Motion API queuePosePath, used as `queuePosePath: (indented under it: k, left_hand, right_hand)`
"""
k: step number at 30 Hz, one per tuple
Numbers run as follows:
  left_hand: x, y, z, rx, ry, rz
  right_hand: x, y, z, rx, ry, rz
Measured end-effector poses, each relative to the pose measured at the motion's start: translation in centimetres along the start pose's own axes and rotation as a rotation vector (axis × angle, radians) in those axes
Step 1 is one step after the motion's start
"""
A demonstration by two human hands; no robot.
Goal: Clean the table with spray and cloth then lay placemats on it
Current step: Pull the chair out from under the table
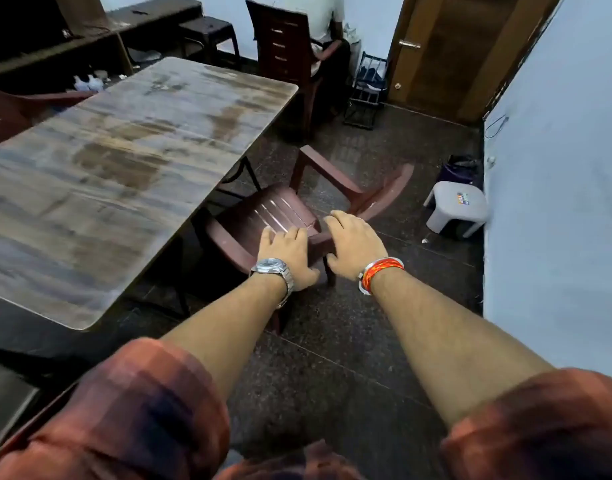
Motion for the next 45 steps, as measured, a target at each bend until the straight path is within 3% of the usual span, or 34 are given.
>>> queuePosePath:
  k: [6,10,19,31,35,45]
  left_hand:
    - [-7.5,-0.3,-2.8,-0.002,0.018,0.020]
    - [-9.4,0.4,-7.0,0.009,-0.015,0.038]
    - [-10.9,1.5,-13.7,-0.042,-0.127,0.098]
    - [-12.6,1.4,-18.3,0.012,-0.642,0.023]
    - [-15.2,1.7,-19.0,0.077,-0.724,0.042]
    - [-22.8,1.6,-24.1,-0.034,-0.838,0.134]
  right_hand:
    - [-7.8,-0.2,0.3,0.034,-0.003,0.061]
    - [-10.9,0.0,-2.2,0.020,-0.064,0.057]
    - [-16.0,1.1,-8.4,0.180,-0.237,0.110]
    - [-18.2,2.4,-14.3,0.276,-0.634,0.231]
    - [-20.4,2.3,-14.3,0.297,-0.811,0.268]
    - [-28.4,3.2,-16.8,0.264,-1.058,0.341]
Point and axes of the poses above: each hand's wrist, its own z-axis away from the middle knuckle, its own y-axis out of the palm, x = y × z, the point moved 5 cm from there along -z, towards the middle knuckle, and after that the axes turned 13 degrees about x, right-handed, at the moved point
